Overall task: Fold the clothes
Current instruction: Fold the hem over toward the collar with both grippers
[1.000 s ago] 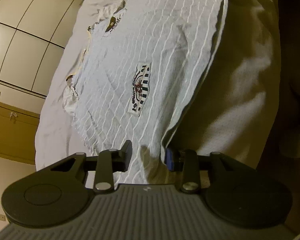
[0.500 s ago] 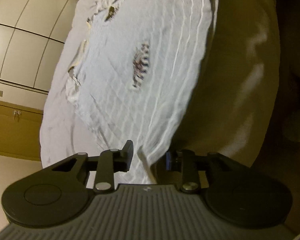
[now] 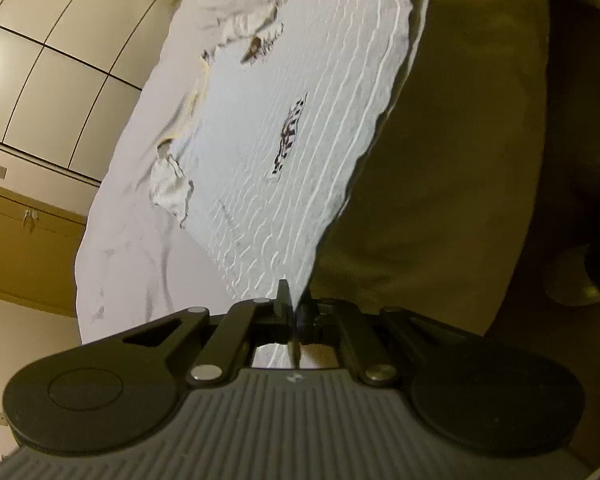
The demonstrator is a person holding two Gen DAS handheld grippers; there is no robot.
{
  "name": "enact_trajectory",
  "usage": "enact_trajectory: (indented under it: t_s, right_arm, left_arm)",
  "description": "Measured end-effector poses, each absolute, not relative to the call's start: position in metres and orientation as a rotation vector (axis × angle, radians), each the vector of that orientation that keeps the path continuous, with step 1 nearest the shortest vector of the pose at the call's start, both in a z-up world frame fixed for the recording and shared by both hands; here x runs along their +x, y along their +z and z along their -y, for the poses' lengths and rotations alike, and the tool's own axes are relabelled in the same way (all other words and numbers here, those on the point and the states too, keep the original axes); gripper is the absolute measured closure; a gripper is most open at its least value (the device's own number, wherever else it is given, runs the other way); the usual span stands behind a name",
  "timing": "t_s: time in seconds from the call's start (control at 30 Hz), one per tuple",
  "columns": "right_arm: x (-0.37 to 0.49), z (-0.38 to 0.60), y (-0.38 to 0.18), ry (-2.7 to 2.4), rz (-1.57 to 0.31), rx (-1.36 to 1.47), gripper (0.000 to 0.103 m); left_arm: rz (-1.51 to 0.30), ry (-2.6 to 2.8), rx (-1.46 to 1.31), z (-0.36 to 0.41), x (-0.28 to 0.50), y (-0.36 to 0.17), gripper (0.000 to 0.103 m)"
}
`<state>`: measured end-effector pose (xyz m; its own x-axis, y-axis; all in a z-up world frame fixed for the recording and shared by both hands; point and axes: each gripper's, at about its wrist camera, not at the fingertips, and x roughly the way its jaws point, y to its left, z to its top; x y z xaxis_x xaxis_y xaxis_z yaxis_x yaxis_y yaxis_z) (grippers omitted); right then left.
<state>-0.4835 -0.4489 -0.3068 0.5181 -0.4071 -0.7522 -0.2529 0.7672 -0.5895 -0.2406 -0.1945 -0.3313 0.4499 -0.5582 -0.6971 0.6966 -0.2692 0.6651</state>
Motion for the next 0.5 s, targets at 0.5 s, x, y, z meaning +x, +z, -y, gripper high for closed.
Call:
enact_trajectory:
  t_s: [0.5]
  right_arm:
    - [-0.532,0.409,-0.207,0.066,-1.193,-0.615,0.103]
  left_arm:
    - [-0.386,-1.413,1.364,0.147,-0.258,-0.225,0.102]
